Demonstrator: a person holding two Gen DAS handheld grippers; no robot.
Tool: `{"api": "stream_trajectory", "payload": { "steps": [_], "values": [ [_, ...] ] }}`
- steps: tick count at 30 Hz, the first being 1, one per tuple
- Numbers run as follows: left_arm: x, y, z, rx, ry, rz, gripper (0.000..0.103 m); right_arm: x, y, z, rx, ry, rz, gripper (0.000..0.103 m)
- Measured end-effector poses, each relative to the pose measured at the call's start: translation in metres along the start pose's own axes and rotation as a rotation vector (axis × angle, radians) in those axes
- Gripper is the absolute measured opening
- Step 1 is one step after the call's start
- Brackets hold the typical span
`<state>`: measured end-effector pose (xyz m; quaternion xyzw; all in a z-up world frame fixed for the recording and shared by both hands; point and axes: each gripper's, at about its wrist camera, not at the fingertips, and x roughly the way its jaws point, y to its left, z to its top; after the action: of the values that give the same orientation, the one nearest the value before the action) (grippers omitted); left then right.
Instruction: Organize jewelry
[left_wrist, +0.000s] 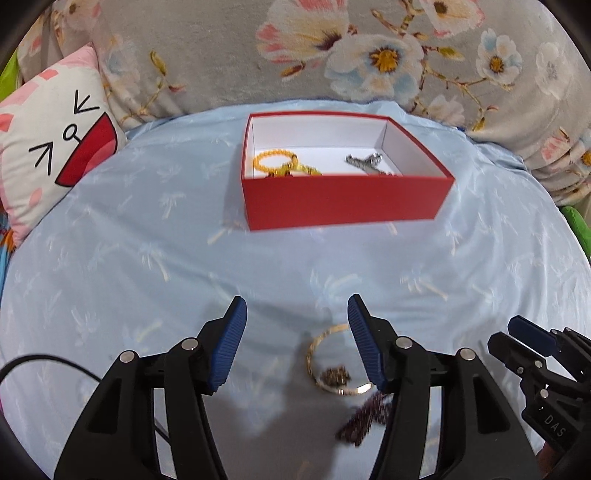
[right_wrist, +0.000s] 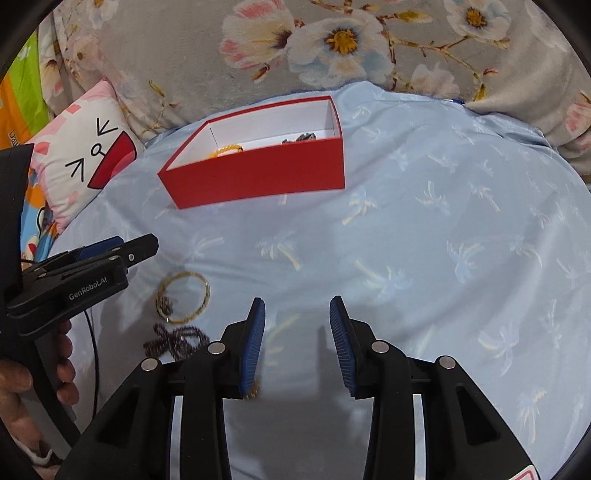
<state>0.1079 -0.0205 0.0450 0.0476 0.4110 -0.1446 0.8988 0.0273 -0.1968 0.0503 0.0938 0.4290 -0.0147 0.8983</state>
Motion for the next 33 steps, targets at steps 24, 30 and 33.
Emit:
{"api": "stream_trajectory", "payload": {
  "steps": [24,30,33],
  "values": [
    [-0.021,0.003,-0.053,-0.007,0.025,-0.023,0.064,0.005,0.032,-0.045,-0.076,0.075,0.037,0.036],
    [-0.013,-0.006,-0.04,0.001,0.009,-0.033,0.064,0.011,0.035,-0.043,-0.085,0.077,0.034,0.031],
    [-0.005,-0.011,-0.035,0.008,0.012,-0.035,0.06,0.013,0.036,-0.041,-0.094,0.073,0.016,0.023]
  ]
}}
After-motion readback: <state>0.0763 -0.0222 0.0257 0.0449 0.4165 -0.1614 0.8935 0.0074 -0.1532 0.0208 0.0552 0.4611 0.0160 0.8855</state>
